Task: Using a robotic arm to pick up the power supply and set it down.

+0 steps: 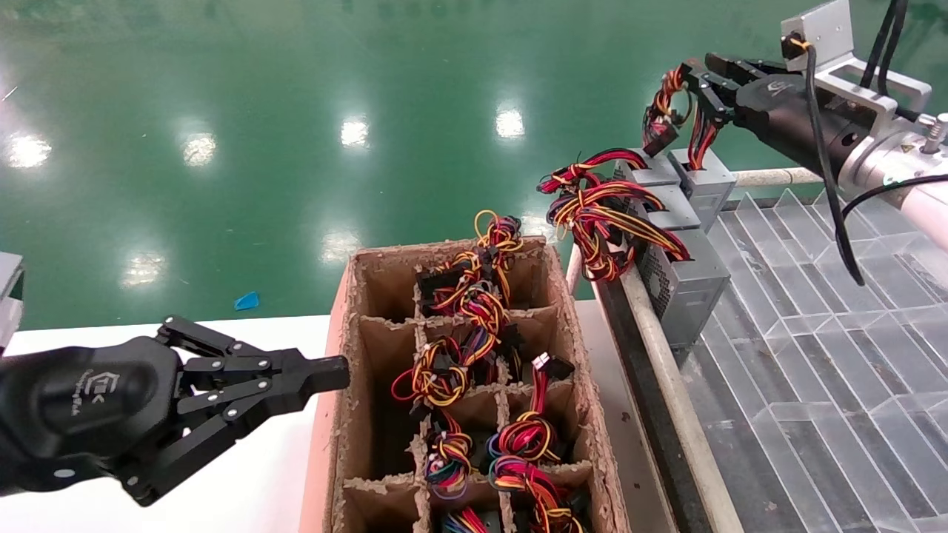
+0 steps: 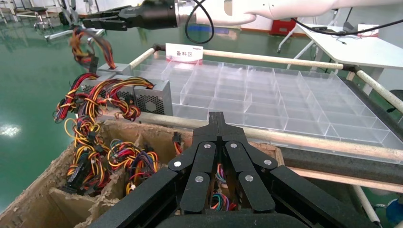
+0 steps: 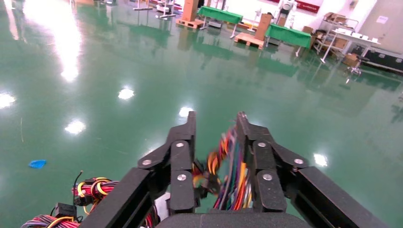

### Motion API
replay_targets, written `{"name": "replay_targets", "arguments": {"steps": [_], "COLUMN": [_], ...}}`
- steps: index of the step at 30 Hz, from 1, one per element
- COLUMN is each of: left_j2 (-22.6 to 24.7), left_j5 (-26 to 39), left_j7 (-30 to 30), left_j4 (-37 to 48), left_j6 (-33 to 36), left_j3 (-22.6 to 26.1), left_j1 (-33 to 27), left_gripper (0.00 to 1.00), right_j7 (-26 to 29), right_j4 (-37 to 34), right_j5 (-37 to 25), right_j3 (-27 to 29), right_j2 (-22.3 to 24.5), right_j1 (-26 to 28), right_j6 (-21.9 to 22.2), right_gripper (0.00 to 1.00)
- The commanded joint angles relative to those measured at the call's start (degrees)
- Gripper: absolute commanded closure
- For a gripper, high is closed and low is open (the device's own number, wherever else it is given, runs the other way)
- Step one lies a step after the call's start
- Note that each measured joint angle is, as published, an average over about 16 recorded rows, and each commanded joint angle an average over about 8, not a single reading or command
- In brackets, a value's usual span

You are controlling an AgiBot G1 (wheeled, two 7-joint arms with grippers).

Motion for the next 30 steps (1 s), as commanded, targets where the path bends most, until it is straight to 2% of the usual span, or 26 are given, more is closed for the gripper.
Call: {"name": "replay_targets", "arguments": {"steps": [1,8,16,30], "left_j2": [0.0,0.0,0.0,0.0], "left_j5": [0.0,0.0,0.0,0.0], "left_j7": [0.0,0.0,0.0,0.0], "left_j4": [0.0,0.0,0.0,0.0], "left_j6": [0.0,0.0,0.0,0.0], "left_j3": [0.0,0.0,0.0,0.0], "left_j1": [0.0,0.0,0.0,0.0], "left_gripper": [1.0,1.0,1.0,1.0], "right_j7": [0.0,-0.1,-0.6,8.4], "right_j4": [0.1,0.5,2.9,18.4], "right_j5": [-0.2,-2.5,-4.2,0.3], "right_j3": [-0.1,-1.8,-3.1,-1.9], "right_j2": [0.0,1.2,3.6,8.3], "right_j1": [0.2,2.0,3.0,-6.6], "right_j6": [-0.3,-2.7,-7.6,-13.9], "right_gripper": [0.0,0.0,0.0,0.0]}}
